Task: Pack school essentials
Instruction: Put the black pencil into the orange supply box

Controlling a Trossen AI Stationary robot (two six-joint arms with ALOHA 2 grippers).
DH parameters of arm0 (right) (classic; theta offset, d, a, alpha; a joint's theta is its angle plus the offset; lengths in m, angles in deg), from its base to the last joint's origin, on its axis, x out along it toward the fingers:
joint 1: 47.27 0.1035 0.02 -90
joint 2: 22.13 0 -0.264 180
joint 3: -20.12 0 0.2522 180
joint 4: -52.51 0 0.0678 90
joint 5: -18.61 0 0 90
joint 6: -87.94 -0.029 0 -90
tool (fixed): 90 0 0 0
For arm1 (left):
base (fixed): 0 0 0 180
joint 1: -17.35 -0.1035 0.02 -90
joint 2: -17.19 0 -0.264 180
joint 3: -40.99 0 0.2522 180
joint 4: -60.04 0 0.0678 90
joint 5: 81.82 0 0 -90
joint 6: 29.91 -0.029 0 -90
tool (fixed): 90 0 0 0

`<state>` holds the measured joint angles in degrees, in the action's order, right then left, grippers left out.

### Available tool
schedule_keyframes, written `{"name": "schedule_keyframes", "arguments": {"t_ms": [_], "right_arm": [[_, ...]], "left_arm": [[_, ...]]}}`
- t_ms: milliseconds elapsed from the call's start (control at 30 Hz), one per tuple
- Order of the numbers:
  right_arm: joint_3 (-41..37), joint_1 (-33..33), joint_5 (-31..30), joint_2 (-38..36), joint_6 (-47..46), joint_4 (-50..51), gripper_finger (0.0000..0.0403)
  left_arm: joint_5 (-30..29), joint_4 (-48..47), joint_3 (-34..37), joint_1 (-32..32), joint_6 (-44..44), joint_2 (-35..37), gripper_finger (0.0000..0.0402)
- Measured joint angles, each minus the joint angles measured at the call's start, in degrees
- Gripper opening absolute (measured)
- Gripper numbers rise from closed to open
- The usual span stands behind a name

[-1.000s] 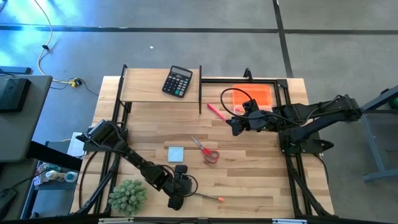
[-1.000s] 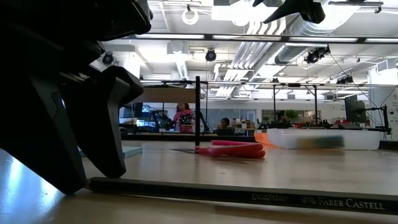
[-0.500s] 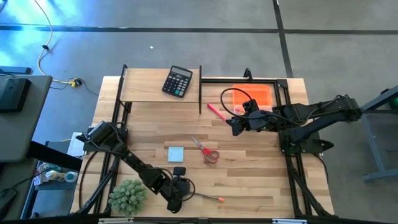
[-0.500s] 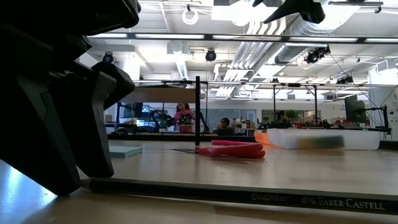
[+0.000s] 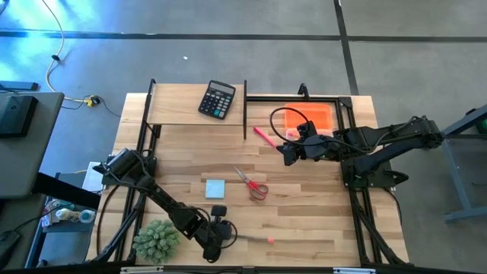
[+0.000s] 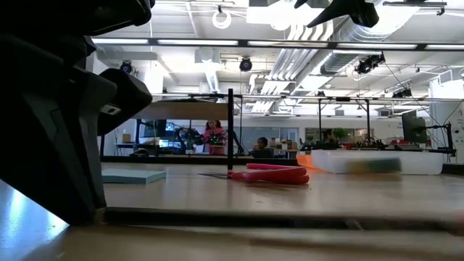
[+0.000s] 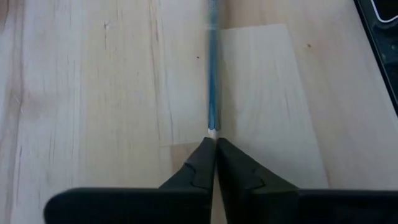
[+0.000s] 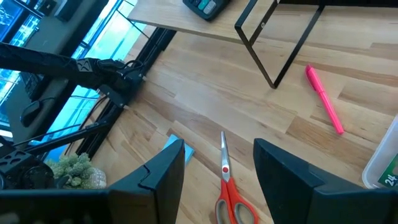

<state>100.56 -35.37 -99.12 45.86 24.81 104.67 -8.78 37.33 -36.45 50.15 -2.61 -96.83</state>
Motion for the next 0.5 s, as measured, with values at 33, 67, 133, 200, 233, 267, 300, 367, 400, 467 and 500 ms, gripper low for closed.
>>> {"name": "schedule_keyframes", "arguments": {"t_ms": [33,67,133,200,233,267,300,367,400,467,500], "right_arm": [[0.0,0.0,-0.3,0.0,0.0,0.0,0.0181],[0.0,0.0,-0.3,0.0,0.0,0.0,0.0181],[0.0,0.0,-0.5,0.0,0.0,0.0,0.0181],[0.0,0.0,-0.5,0.0,0.0,0.0,0.0181],[0.0,0.0,-0.5,0.0,0.0,0.0,0.0181],[0.0,0.0,-0.5,0.0,0.0,0.0,0.0181],[0.0,0.0,-0.5,0.0,0.0,0.0,0.0181],[0.0,0.0,-0.5,0.0,0.0,0.0,0.0181],[0.0,0.0,-0.5,0.0,0.0,0.0,0.0181],[0.0,0.1,0.6,0.0,0.0,0.0,0.0181],[0.0,0.3,1.6,0.0,-0.1,0.0,0.0181]], "left_arm": [[0.0,0.0,0.0,0.0,0.0,0.0,0.0003],[0.0,0.0,0.0,0.0,0.0,0.0,0.0004],[0.0,0.0,0.0,-0.1,0.1,0.0,0.0004],[0.0,-0.1,0.0,-0.1,0.1,0.0,0.0002],[0.0,-0.1,0.0,-0.1,0.2,0.0,0.0001],[-0.2,-0.1,0.0,-0.1,0.7,0.0,0.0001],[-0.4,-0.1,0.0,-0.1,1.0,0.0,0.0001],[-1.1,-0.2,0.0,-0.1,2.0,0.0,0.0001],[-1.5,-0.2,0.0,-0.2,2.7,0.0,0.0001],[-1.8,-0.3,0.0,-0.4,4.2,0.0,0.0],[-2.0,-0.3,0.0,-0.6,5.0,0.0,0.0]]}}
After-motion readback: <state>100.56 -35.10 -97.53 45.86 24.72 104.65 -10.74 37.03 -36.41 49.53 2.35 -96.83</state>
